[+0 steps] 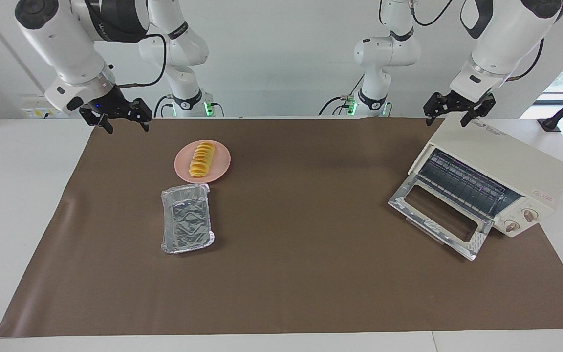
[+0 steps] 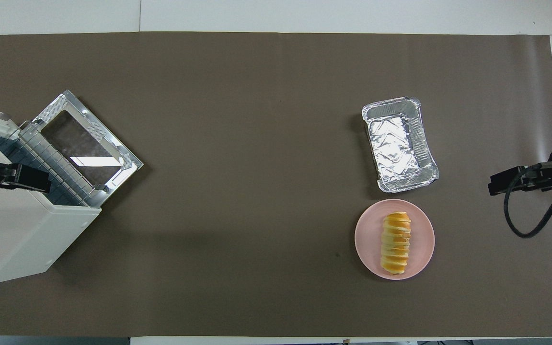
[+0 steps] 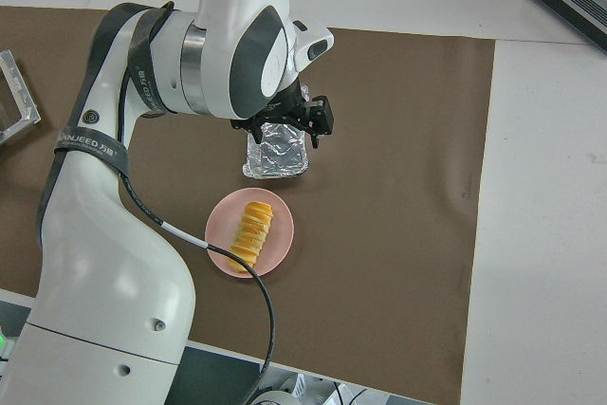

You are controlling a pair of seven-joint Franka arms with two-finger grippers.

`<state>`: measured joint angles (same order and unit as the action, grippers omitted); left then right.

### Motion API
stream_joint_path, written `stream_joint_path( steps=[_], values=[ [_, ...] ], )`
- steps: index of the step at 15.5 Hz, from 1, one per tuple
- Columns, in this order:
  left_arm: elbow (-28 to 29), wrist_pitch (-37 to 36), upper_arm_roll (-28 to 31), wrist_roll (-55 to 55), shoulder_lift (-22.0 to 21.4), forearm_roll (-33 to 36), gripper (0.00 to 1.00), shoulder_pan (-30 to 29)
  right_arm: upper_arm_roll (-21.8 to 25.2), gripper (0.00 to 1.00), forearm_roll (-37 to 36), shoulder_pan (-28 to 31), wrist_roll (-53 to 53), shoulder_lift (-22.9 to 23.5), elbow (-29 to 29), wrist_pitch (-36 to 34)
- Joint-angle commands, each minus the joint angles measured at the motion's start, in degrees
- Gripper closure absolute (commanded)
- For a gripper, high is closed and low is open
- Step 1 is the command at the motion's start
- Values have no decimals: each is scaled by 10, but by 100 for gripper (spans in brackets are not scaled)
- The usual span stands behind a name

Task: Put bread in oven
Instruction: 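Reach the right gripper toward the yellow bread on the pink plate, then grasp the yellow bread slices on the pink plate with the right gripper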

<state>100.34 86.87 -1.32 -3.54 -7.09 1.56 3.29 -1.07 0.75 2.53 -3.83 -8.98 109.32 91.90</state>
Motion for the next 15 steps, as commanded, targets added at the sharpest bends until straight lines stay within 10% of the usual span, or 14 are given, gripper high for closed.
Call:
stream_joint_path(
  steps=[1, 15],
  values=[
    [2, 0, -2, 5, -6, 4, 0, -3, -40, 0, 5, -2, 57, -83, 143, 82],
    [2, 0, -2, 5, -6, 4, 0, -3, -73, 0, 63, -79, 170, -62, 394, 415]
  ],
)
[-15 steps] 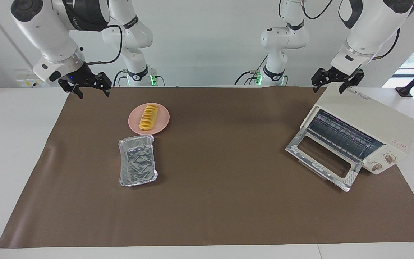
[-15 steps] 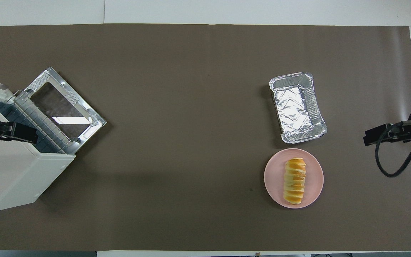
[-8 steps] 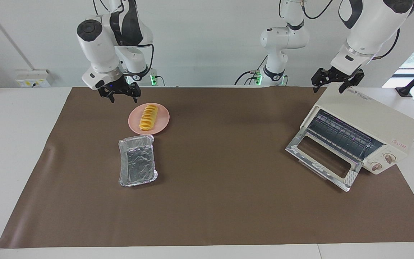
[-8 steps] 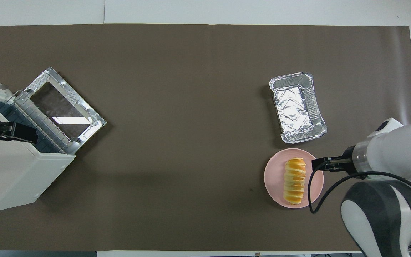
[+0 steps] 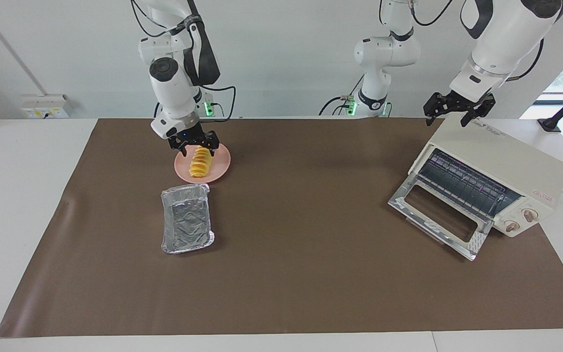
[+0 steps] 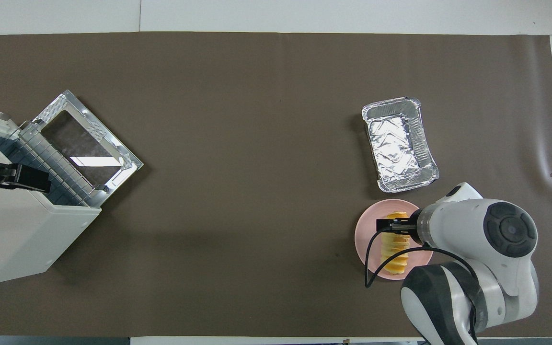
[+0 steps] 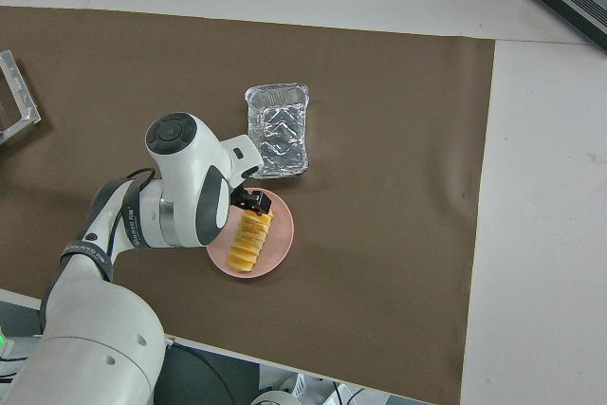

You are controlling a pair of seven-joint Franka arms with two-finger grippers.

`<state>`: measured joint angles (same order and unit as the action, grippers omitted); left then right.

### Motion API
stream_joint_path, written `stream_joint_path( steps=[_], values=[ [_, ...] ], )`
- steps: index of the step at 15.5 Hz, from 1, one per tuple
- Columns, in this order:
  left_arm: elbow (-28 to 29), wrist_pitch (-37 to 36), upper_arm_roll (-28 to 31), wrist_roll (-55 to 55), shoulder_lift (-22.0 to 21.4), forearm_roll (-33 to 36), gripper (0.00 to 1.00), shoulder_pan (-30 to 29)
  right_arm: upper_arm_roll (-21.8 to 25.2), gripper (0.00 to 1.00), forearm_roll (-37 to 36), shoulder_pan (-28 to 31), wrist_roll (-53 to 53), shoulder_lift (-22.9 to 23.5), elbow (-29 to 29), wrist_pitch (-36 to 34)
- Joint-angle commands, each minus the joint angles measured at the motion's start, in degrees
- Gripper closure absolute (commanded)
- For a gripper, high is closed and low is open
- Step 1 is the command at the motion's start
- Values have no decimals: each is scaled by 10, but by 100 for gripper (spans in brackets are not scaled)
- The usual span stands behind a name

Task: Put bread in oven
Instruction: 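Grasp the yellow bread slices on the pink plate with the right gripper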

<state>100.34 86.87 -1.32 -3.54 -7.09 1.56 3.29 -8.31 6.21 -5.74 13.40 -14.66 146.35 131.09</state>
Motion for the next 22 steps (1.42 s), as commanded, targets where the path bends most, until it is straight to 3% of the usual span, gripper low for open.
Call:
stream_joint_path(
  steps=[1, 9, 11, 14, 15, 19, 22],
  values=[
    [2, 0, -2, 5, -6, 4, 0, -3, 0, 0, 8, 5, -4, -5, 32, 32],
    [2, 0, -2, 5, -6, 4, 0, -3, 0, 2, 8, -8, -5, -7, 92, 87],
    [2, 0, -2, 5, -6, 4, 0, -3, 0, 15, 8, -8, -4, -8, 94, 86],
    [2, 0, -2, 5, -6, 4, 0, -3, 0, 85, 8, -8, -2, -7, 94, 85],
    [2, 0, -2, 5, -6, 4, 0, -3, 0, 100, 8, -8, 0, -7, 94, 86],
    [2, 0, -2, 5, -6, 4, 0, -3, 0, 100, 13, 1, 15, -6, 86, 69],
    [2, 0, -2, 5, -6, 4, 0, -3, 3, 100, 16, 1, 27, -44, 48, -34]
  ],
)
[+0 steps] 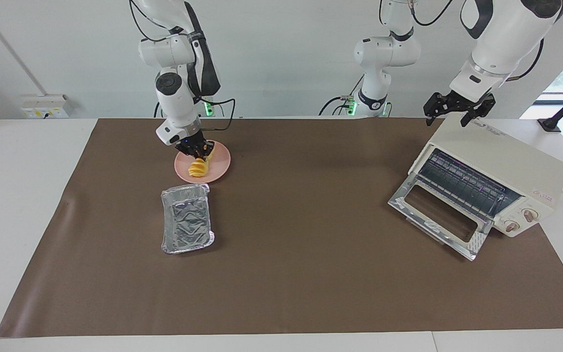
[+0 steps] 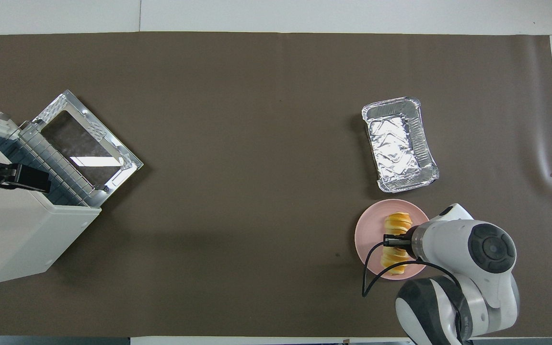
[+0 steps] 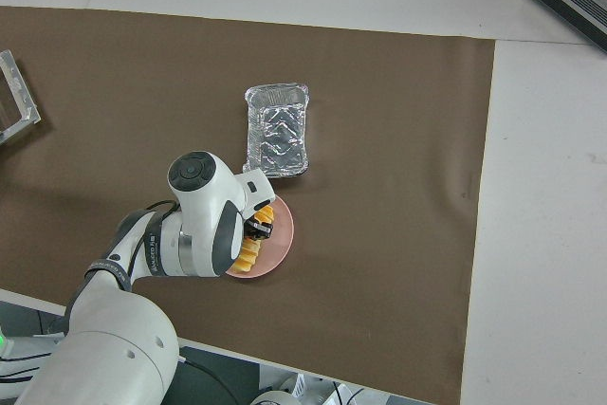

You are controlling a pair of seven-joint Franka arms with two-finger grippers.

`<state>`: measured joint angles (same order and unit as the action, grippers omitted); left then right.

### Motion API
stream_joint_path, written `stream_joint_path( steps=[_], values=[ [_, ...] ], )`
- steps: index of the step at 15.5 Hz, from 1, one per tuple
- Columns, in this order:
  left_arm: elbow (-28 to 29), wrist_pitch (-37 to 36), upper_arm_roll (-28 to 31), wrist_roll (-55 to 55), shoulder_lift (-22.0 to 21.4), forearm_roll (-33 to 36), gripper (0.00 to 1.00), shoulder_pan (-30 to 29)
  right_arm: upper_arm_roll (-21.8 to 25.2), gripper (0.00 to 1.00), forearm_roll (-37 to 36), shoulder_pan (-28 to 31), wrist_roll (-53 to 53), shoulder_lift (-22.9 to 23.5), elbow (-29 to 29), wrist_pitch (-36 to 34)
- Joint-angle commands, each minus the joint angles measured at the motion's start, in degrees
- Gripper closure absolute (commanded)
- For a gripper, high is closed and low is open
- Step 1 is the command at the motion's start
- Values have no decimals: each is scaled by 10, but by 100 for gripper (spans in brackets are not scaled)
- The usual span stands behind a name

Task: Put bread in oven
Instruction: 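Carry the bread slices to the foil tray and lower them in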

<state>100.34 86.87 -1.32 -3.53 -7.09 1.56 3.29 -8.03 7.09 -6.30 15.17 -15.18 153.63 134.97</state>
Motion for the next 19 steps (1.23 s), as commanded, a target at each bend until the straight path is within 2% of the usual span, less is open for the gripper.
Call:
stream_joint_path(
  steps=[1, 4, 6, 8, 11, 16, 19],
  values=[
    [2, 0, -2, 5, -6, 4, 0, -3, 2, 100, 7, 8, 3, -50, -47, -114],
    [2, 0, -2, 5, -6, 4, 0, -4, 9, 100, 7, 45, -64, -47, -162, -222],
    [2, 0, -2, 5, -6, 4, 0, -3, 9, 100, 7, 79, -108, -1, -253, -270],
    [2, 0, -2, 5, -6, 4, 0, -3, 10, 100, -1, 92, -154, 43, -321, -282],
    [2, 0, -2, 5, -6, 4, 0, -4, 10, 100, -3, 101, -190, 129, -405, -278],
    [2, 0, -2, 5, -6, 4, 0, -3, 4, 100, -39, 84, -191, 246, -493, -207],
    [2, 0, -2, 5, -6, 4, 0, -3, 4, 100, -74, 66, -192, 282, -493, -150]
  ],
)
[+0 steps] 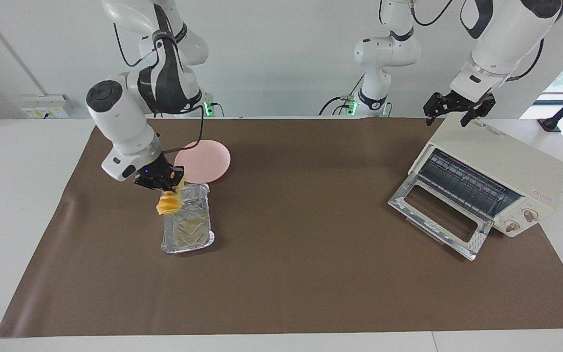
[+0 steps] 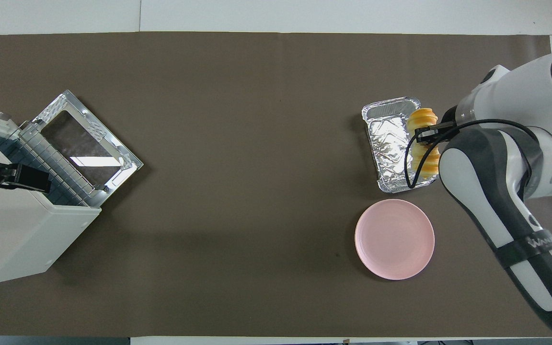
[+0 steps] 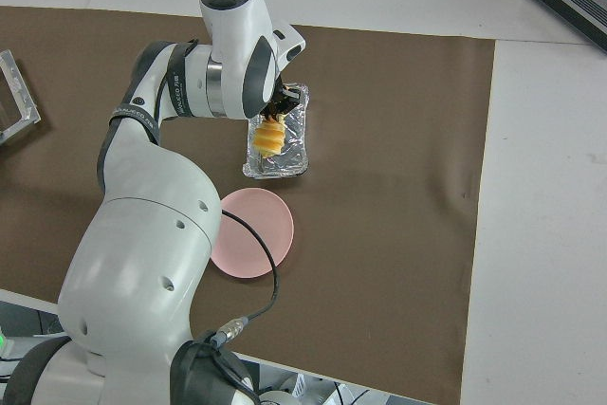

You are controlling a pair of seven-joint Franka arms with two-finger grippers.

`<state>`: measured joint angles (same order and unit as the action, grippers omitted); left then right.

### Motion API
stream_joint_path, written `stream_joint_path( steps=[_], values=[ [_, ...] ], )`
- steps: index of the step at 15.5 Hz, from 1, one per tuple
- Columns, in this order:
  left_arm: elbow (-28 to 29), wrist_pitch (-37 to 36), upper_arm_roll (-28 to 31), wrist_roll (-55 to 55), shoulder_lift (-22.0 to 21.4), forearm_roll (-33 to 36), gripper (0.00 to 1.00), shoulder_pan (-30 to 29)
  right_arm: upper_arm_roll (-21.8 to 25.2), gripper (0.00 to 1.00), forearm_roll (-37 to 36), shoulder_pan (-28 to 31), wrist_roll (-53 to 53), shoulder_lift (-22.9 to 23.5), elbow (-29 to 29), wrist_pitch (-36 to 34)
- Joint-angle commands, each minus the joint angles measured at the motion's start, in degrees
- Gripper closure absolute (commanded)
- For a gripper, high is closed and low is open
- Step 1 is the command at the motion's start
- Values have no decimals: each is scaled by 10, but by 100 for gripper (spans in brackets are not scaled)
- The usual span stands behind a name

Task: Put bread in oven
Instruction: 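Carry the bread slices to the foil tray and lower them in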

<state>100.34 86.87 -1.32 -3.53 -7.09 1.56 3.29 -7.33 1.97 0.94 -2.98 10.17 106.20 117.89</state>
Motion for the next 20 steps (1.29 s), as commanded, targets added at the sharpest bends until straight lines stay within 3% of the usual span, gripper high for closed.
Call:
stream_joint_path(
  steps=[1, 4, 8, 13, 14, 15, 16, 20],
  values=[
    [2, -1, -2, 5, -6, 4, 0, -3, -3, 100, -24, -7, -11, 41, -19, 31],
    [2, 0, -2, 5, -6, 4, 0, -3, -2, 100, -25, -38, -2, 68, -11, 67],
    [2, 0, -2, 5, -6, 4, 0, -3, -2, 100, -26, -37, 4, 71, 58, 145],
    [2, 0, -2, 5, -6, 4, 0, -3, -2, 100, -25, -31, 6, 77, 62, 149],
    [2, 0, -2, 5, -6, 4, 0, -3, -2, 65, -25, -30, 5, 78, 60, 149],
    [2, 0, -2, 5, -6, 4, 0, -3, -2, 13, -25, -28, 5, 78, 58, 148],
    [2, -1, -2, 5, -6, 4, 0, -3, -1, 1, -25, -27, 4, 78, 52, 145],
    [2, 0, -2, 5, -6, 4, 0, -3, 1, 0, -26, -5, -4, 75, 27, 110]
  ],
)
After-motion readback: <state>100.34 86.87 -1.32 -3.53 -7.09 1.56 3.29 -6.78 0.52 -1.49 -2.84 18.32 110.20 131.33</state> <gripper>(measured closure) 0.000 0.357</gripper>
